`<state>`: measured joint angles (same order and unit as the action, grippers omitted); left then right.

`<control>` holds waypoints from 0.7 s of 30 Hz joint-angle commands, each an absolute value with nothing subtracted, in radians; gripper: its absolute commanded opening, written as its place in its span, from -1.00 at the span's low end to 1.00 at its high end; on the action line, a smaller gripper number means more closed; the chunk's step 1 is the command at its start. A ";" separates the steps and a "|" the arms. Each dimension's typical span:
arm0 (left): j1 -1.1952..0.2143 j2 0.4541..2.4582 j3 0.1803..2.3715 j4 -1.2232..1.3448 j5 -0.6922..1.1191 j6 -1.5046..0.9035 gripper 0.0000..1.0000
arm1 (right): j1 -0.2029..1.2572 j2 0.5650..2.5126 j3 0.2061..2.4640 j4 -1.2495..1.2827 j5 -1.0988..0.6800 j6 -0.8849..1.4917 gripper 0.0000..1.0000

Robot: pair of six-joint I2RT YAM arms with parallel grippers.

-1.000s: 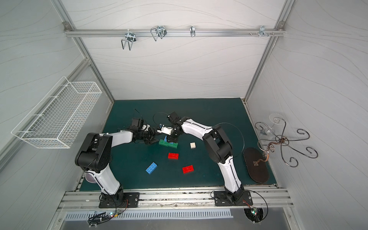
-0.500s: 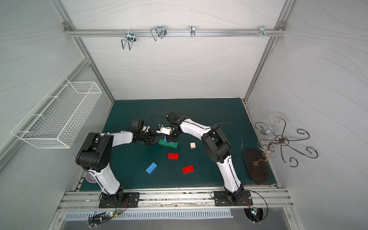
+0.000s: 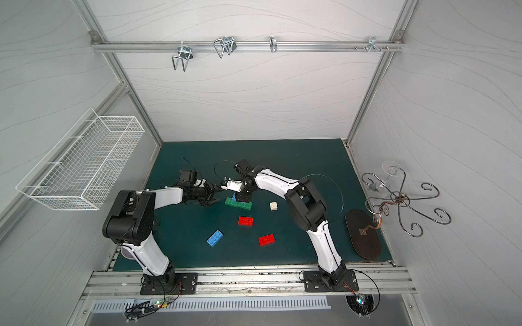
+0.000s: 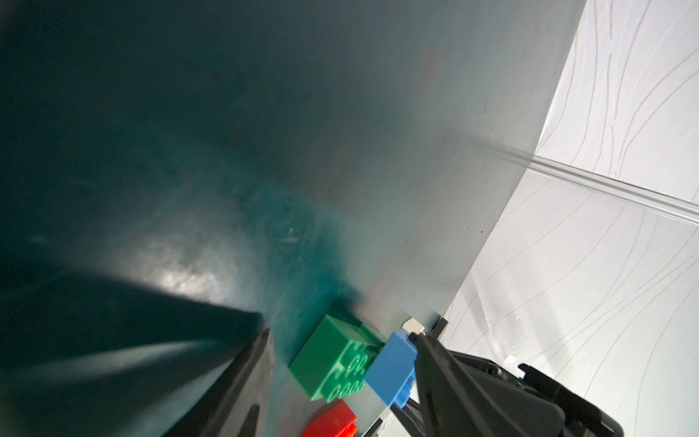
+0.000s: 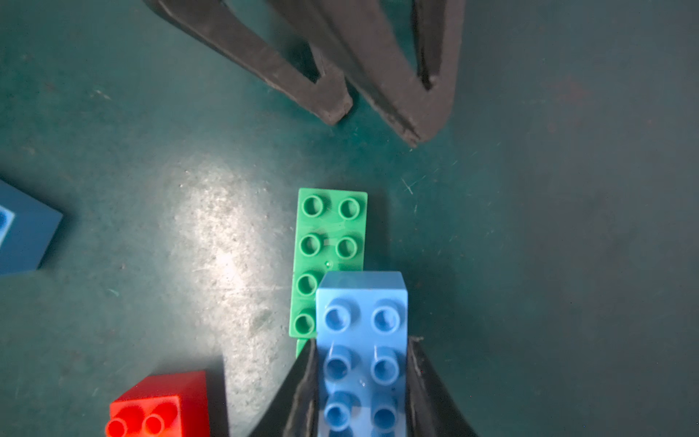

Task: Assemble a small pinwheel with lego
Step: Assemble the lego brick with the lego brick.

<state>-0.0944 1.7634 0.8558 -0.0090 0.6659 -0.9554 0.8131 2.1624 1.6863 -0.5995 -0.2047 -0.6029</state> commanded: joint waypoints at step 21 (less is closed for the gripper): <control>-0.180 1.773 0.828 0.109 0.709 -1.012 0.29 | 0.825 2.223 1.575 -0.751 -0.119 -0.519 -0.69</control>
<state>-0.1577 1.7626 0.8188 0.0662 0.6968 -1.0016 0.8291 2.1502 1.6569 -0.5800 -0.1402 -0.5430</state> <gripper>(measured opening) 0.644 0.348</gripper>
